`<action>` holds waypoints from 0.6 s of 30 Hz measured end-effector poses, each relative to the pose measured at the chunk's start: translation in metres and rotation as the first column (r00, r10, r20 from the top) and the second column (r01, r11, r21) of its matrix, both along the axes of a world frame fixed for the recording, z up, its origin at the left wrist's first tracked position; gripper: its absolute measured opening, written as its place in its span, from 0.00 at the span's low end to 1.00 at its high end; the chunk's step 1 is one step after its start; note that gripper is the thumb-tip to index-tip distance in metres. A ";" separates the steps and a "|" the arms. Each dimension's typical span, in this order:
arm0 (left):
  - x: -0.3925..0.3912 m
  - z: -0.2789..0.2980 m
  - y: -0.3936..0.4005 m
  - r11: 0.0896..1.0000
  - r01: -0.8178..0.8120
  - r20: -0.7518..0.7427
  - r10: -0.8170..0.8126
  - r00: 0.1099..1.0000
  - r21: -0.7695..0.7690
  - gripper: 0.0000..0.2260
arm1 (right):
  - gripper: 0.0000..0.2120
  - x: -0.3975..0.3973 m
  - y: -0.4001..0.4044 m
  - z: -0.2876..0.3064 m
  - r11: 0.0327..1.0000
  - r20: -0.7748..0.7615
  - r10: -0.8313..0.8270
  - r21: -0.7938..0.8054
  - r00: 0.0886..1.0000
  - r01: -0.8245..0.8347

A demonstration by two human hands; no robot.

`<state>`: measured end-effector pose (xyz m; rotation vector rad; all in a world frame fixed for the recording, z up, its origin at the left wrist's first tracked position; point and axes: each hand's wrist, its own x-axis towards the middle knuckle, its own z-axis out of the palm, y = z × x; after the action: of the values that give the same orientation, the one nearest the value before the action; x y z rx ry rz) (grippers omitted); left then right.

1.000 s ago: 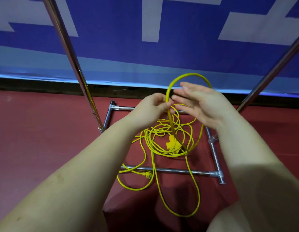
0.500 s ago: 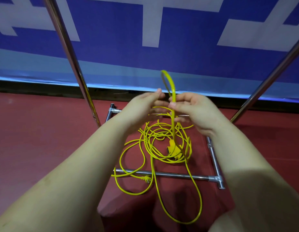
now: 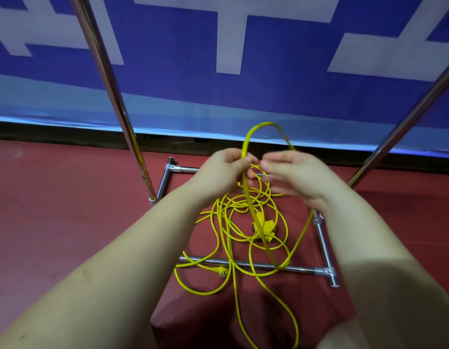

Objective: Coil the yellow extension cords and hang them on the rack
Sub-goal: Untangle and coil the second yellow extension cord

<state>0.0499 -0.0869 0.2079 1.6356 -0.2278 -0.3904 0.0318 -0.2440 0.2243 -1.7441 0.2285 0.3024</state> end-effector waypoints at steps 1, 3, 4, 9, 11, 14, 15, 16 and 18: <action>0.003 0.001 0.002 0.997 -0.070 -0.017 0.069 0.997 -0.037 0.08 | 0.14 -0.002 0.002 -0.004 0.986 -0.029 0.117 -0.118 0.993 -0.120; 0.007 0.003 0.005 0.980 -0.178 -0.045 0.175 0.984 -0.091 0.08 | 0.12 -0.006 0.006 -0.008 0.904 -0.078 0.318 -0.275 0.945 -0.327; 0.008 0.003 0.006 0.971 -0.211 -0.059 0.206 0.977 -0.114 0.07 | 0.10 -0.008 0.008 -0.009 0.860 -0.098 0.390 -0.315 0.915 -0.401; 0.012 0.006 0.010 0.926 -0.291 -0.157 0.259 0.953 -0.239 0.06 | 0.07 -0.009 0.015 -0.011 0.835 -0.028 0.479 -0.295 0.877 -0.465; 0.012 0.007 0.011 0.917 -0.283 -0.189 0.236 0.953 -0.281 0.07 | 0.07 -0.007 0.012 -0.008 0.871 -0.008 0.450 -0.219 0.893 -0.441; 0.012 0.009 0.013 0.923 -0.246 -0.233 0.180 0.956 -0.297 0.07 | 0.05 -0.007 0.007 0.000 0.913 -0.042 0.388 -0.118 0.921 -0.390; 0.012 0.009 0.013 0.925 -0.242 -0.241 0.174 0.955 -0.293 0.06 | 0.05 -0.007 0.007 0.002 0.919 -0.051 0.380 -0.095 0.924 -0.383; 0.012 0.008 0.014 0.927 -0.238 -0.246 0.168 0.955 -0.291 0.06 | 0.05 -0.008 0.007 0.005 0.929 -0.046 0.363 -0.063 0.931 -0.366; 0.012 0.007 0.014 0.946 -0.189 -0.236 0.127 0.964 -0.263 0.07 | 0.05 -0.007 0.009 0.007 0.965 -0.005 0.254 0.067 0.967 -0.253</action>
<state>0.0620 -0.0727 0.2147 1.3071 0.0141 -0.3896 0.0248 -0.2347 0.2318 -1.7069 0.0033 0.5032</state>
